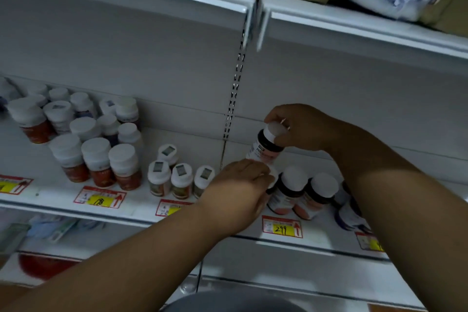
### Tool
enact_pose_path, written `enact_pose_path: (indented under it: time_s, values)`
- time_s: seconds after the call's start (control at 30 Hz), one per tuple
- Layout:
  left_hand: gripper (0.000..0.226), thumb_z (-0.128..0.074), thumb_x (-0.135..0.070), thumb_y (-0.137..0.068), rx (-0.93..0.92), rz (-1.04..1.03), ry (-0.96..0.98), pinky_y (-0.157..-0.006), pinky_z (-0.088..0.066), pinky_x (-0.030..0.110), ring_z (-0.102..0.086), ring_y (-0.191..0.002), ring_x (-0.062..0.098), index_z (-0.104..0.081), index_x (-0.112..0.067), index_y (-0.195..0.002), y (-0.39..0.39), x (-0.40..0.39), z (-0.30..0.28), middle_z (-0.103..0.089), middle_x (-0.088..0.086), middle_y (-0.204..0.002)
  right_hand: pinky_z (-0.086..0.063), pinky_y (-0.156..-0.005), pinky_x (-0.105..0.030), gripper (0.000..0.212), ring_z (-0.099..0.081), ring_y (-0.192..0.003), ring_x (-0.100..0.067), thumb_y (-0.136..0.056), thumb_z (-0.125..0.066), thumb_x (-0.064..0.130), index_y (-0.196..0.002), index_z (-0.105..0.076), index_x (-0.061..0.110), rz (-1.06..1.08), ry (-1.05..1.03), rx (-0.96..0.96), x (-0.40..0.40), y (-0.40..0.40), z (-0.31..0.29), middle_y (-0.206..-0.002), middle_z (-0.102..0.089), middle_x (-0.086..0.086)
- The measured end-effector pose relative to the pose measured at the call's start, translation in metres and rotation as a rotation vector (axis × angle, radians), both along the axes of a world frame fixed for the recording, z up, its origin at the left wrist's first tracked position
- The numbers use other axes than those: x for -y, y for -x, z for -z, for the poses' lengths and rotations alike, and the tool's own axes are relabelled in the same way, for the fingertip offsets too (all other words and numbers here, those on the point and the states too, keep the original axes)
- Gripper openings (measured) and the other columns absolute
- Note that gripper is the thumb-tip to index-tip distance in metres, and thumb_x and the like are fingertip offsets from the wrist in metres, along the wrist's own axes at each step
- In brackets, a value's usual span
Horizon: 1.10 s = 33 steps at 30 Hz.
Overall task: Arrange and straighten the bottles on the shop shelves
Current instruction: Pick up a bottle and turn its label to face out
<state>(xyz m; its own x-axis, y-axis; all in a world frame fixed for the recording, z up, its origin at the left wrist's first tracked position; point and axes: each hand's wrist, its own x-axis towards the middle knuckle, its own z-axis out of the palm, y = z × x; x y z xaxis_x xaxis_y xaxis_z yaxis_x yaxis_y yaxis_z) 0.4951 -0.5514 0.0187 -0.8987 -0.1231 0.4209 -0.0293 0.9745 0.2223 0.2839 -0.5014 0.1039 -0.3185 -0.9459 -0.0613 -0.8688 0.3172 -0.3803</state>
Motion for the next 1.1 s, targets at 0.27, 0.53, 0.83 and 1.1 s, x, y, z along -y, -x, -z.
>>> enact_pose_path:
  time_s: [0.27, 0.53, 0.83, 1.1]
  values:
    - [0.027, -0.052, -0.015, -0.075, 0.022, -0.146, 0.033, -0.071, -0.052, 0.039, -0.061, -0.088, 0.032, -0.071, -0.01, -0.094, 0.012, -0.022, 0.018, -0.067, 0.009, -0.098, -0.031, -0.092, -0.013, 0.053, -0.047, -0.117, -0.01, -0.08, -0.072, 0.014, -0.131, -0.055, 0.016, -0.152, -0.083, -0.003, 0.002, 0.005, 0.038, -0.134, -0.053, -0.001]
    - [0.02, -0.066, -0.007, -0.072, -0.034, -0.235, 0.126, -0.066, -0.045, 0.037, -0.055, -0.082, 0.029, -0.067, -0.011, -0.091, 0.021, -0.025, 0.034, -0.064, 0.006, -0.092, -0.027, -0.106, -0.023, 0.057, -0.04, -0.131, -0.016, -0.087, -0.068, 0.024, -0.139, -0.048, 0.016, -0.233, -0.175, -0.002, 0.011, 0.011, 0.054, -0.145, -0.044, -0.002]
    - [0.026, -0.058, -0.02, -0.079, -0.079, -0.228, 0.025, -0.077, -0.05, 0.04, -0.059, -0.093, 0.031, -0.067, -0.008, -0.1, 0.013, -0.027, 0.017, -0.064, 0.01, -0.104, -0.031, -0.098, -0.023, 0.046, -0.045, -0.126, -0.019, -0.097, -0.05, 0.035, -0.14, -0.046, 0.017, -0.125, -0.011, 0.003, 0.01, -0.002, 0.058, -0.14, -0.047, -0.008]
    - [0.027, -0.068, -0.016, -0.074, -0.181, -0.463, -0.105, -0.077, -0.045, 0.033, -0.058, -0.09, 0.026, -0.066, -0.011, -0.101, -0.05, 0.036, -0.003, -0.064, 0.007, -0.097, -0.039, -0.078, -0.023, 0.026, -0.055, -0.093, -0.008, -0.095, -0.053, 0.034, -0.116, -0.062, 0.022, -0.245, 0.271, 0.05, 0.073, -0.09, 0.029, -0.109, -0.059, 0.005]
